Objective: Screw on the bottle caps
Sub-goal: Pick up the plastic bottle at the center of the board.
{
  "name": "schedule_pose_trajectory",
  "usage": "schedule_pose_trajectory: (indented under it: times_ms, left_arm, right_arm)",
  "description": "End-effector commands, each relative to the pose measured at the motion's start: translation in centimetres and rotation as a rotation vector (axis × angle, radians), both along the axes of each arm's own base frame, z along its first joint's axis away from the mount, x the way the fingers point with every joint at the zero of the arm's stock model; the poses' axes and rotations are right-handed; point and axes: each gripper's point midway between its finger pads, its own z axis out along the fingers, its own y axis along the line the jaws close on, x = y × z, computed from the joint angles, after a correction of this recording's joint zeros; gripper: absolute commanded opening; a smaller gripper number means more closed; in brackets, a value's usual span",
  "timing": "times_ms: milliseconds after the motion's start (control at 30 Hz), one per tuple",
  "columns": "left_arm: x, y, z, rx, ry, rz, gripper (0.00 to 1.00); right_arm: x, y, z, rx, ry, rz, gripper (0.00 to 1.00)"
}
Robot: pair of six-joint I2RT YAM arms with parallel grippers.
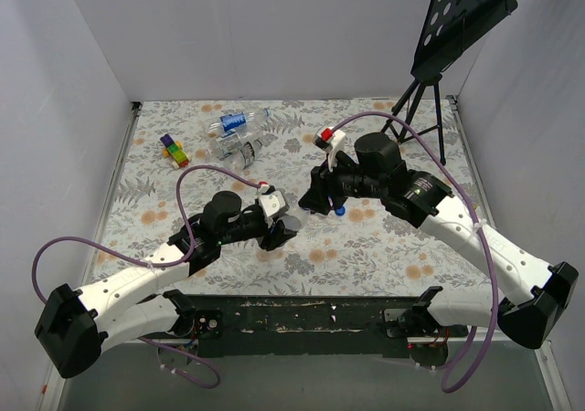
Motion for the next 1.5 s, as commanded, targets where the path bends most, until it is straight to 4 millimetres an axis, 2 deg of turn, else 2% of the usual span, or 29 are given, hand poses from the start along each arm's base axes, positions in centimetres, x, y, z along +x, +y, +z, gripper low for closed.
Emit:
schedule_pose_trajectory:
  times_ms: [0, 567, 667, 700, 800, 867, 967, 1033, 1467]
  left_arm:
    - [0.1, -0.1, 1.2, -0.026, -0.025, 0.002, 0.31]
    - [0.1, 0.0, 1.8, -0.05, -0.04, 0.012, 0.32]
    - [0.0, 0.1, 1.9, -0.053, -0.041, 0.011, 0.32]
    - [0.0, 0.1, 1.9, -0.053, -0.041, 0.011, 0.33]
    - [0.0, 0.1, 1.9, -0.054, -0.043, 0.013, 0.4]
    - [0.0, 0.1, 1.9, -0.055, -0.044, 0.014, 0.54]
    - [0.0, 0.1, 1.9, -0.064, -0.052, 0.016, 0.73]
    - [0.0, 0.1, 2.3, -0.08, -0.059, 0.016, 0.81]
    - [-0.5, -0.6, 2.6, -0.131, -0.047, -0.016, 0.8]
  right_arm:
    - [0.0, -0.1, 0.9, 0.02, -0.021, -0.013, 0.52]
    - [-0.1, 0.1, -1.3, -0.023, 0.037, 0.001, 0.49]
    - [-0.2, 0.2, -1.4, -0.024, 0.041, 0.007, 0.4]
    - [-0.1, 0.2, -1.4, -0.02, 0.038, 0.005, 0.34]
    - [-0.3, 0.2, -0.8, -0.001, 0.027, 0.009, 0.12]
    - [-0.3, 0.2, -0.5, 0.011, 0.022, 0.009, 0.01]
    - [-0.6, 0.2, 0.1, 0.035, 0.011, 0.015, 0.01]
    - [-0.8, 0.2, 0.4, 0.051, 0.006, 0.019, 0.01]
    - [-1.5, 0.3, 1.1, 0.094, 0.002, 0.048, 0.01]
